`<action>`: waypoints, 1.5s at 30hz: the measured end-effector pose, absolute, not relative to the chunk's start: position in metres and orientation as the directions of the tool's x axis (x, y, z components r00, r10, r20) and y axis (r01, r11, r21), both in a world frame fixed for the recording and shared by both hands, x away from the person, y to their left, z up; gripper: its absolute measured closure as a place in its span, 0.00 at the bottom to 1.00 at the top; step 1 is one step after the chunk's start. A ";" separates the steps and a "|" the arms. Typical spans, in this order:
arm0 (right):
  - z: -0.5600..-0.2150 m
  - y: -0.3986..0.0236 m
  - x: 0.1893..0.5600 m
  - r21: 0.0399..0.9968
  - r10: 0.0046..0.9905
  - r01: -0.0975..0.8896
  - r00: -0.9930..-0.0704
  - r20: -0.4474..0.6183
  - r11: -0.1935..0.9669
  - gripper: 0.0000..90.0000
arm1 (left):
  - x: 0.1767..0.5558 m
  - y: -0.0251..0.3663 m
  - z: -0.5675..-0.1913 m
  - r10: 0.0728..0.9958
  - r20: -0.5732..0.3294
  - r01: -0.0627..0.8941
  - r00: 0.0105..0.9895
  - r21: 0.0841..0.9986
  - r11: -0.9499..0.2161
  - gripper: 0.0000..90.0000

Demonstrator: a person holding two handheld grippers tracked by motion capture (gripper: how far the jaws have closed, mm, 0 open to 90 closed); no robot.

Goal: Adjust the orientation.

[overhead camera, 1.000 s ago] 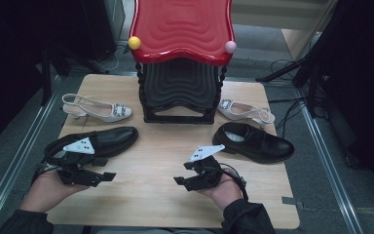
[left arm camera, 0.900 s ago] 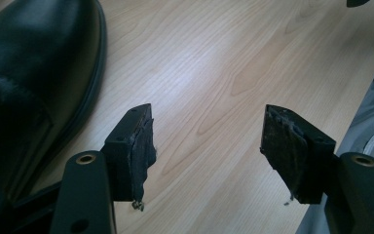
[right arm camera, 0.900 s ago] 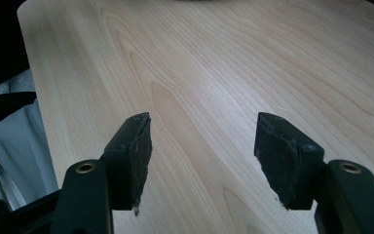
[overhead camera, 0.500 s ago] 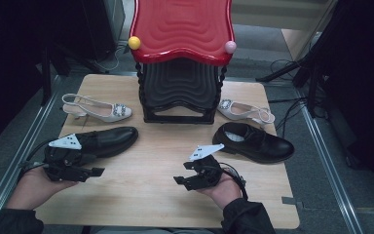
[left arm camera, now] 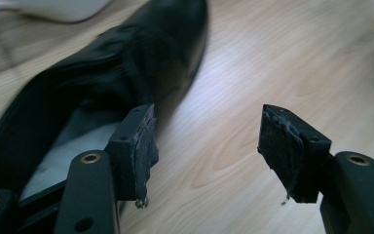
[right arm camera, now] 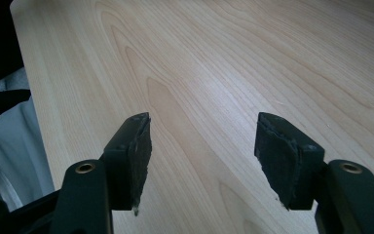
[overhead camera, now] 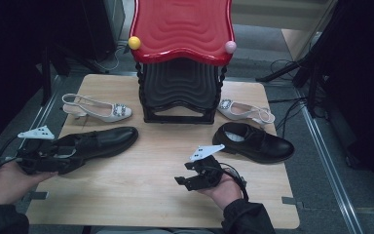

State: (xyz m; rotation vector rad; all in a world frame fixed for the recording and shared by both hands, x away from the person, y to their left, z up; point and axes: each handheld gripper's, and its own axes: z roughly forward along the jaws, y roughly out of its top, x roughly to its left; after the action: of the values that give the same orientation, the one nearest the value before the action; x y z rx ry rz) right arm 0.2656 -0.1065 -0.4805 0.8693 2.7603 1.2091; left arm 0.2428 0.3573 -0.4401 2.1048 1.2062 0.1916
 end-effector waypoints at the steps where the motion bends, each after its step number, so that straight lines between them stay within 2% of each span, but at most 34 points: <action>1: -0.480 -0.107 0.266 0.680 0.491 0.486 -0.846 0.208 0.549 0.44 | 0.244 0.362 -0.442 0.812 -0.200 0.708 0.549 0.628 -0.324 0.44; 6: -0.481 -0.107 0.265 0.677 0.496 0.490 -0.843 0.208 0.549 0.44 | 0.257 0.366 -0.455 0.817 -0.234 0.720 0.528 0.634 -0.283 0.46; 11: -0.481 -0.109 0.265 0.679 0.499 0.489 -0.842 0.205 0.547 0.44 | 0.272 0.358 -0.466 0.815 -0.223 0.725 0.535 0.616 -0.308 0.50; 15: -0.481 -0.113 0.264 0.680 0.512 0.502 -0.832 0.213 0.534 0.44 | 0.277 0.355 -0.466 0.809 -0.227 0.711 0.541 0.638 -0.296 0.54; 21: -0.481 -0.119 0.263 0.687 0.523 0.508 -0.825 0.215 0.519 0.43 | 0.290 0.341 -0.475 0.791 -0.205 0.712 0.576 0.601 -0.363 0.59; 26: -0.481 -0.123 0.260 0.685 0.537 0.519 -0.815 0.218 0.510 0.42 | 0.296 0.338 -0.476 0.770 -0.211 0.698 0.602 0.606 -0.380 0.73; 31: -0.481 -0.127 0.258 0.686 0.549 0.526 -0.807 0.217 0.503 0.42 | 0.299 0.338 -0.471 0.751 -0.258 0.707 0.607 0.607 -0.362 0.87; 39: -0.481 -0.135 0.254 0.689 0.570 0.540 -0.791 0.221 0.483 0.42 | 0.299 0.320 -0.455 0.730 -0.249 0.681 0.636 0.627 -0.380 0.90; 45: -0.481 -0.142 0.251 0.696 0.585 0.542 -0.782 0.214 0.471 0.42 | 0.299 0.282 -0.447 0.677 -0.259 0.654 0.689 0.626 -0.426 0.90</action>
State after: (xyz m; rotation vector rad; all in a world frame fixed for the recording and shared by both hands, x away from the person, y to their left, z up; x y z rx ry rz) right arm 0.2507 -0.1419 -0.4806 1.0151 2.6470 1.2223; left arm 0.2994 0.2823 -0.4467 2.1727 1.0144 0.0417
